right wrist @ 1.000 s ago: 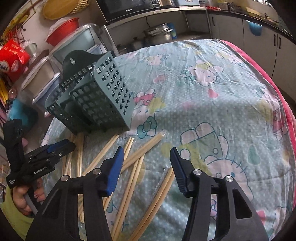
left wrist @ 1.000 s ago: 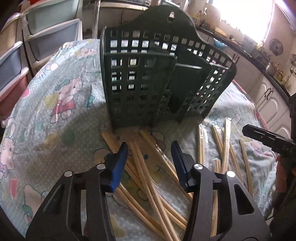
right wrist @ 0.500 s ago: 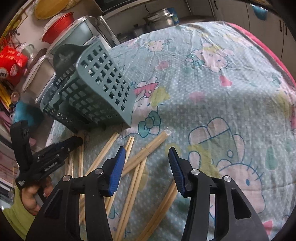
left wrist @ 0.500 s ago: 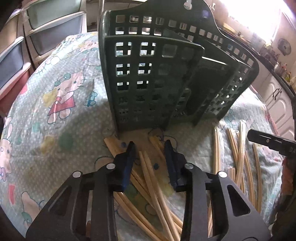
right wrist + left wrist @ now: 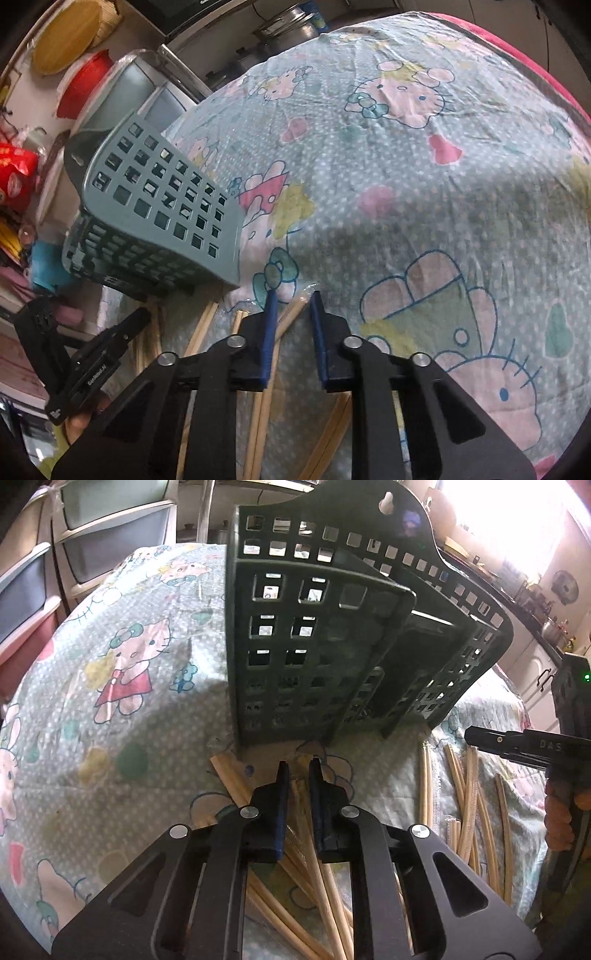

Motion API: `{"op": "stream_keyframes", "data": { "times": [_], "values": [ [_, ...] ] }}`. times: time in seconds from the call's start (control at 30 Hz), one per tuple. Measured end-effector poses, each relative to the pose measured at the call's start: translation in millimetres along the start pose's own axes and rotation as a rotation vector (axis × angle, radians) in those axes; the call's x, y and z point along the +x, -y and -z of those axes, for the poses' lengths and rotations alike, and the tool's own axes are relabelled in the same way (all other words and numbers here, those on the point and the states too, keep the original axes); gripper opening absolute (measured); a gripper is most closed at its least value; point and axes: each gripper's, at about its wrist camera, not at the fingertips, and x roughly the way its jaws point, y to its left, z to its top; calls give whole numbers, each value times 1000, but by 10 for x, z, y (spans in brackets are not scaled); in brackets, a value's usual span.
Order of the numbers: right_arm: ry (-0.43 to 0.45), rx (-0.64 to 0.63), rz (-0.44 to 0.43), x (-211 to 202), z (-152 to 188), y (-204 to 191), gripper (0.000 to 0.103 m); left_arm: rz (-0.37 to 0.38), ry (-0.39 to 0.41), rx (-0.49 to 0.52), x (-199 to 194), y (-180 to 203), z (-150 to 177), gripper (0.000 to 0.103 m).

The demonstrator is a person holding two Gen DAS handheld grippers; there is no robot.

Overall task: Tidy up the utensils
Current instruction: 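Lower the right tool onto a wrapped chopstick pair and close while the left tool grasps another, then lift the held chopsticks with both tools and carry them above the green caddy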

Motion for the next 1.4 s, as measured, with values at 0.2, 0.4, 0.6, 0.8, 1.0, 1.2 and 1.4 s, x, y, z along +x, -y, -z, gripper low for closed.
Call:
{"op": "stream_keyframes", "data": {
  "times": [0.2, 0.4, 0.6, 0.8, 1.0, 1.2, 1.4],
  "values": [
    [82, -19, -55, -218, 50, -43, 12, 29, 48, 8, -220, -18, 2, 7],
    [179, -108, -63, -575, 150, -299, 11, 91, 113, 24, -503, 74, -32, 7],
    [310, -214, -55, -958, 257, -563, 10, 122, 170, 43, -751, 185, -159, 6],
    [385, -282, -63, -1212, 310, -771, 9, 138, 226, 64, -967, 300, -242, 5],
    [442, -348, -43, -1419, 385, -901, 8, 144, 280, 79, -1147, 410, -380, 4],
    [495, -386, -36, -1587, 407, -998, 6, 151, 326, 94, -1314, 505, -504, 4],
    [550, -418, -36, -1784, 398, -1073, 6, 163, 360, 118, -1435, 622, -612, 3]
  ]
}}
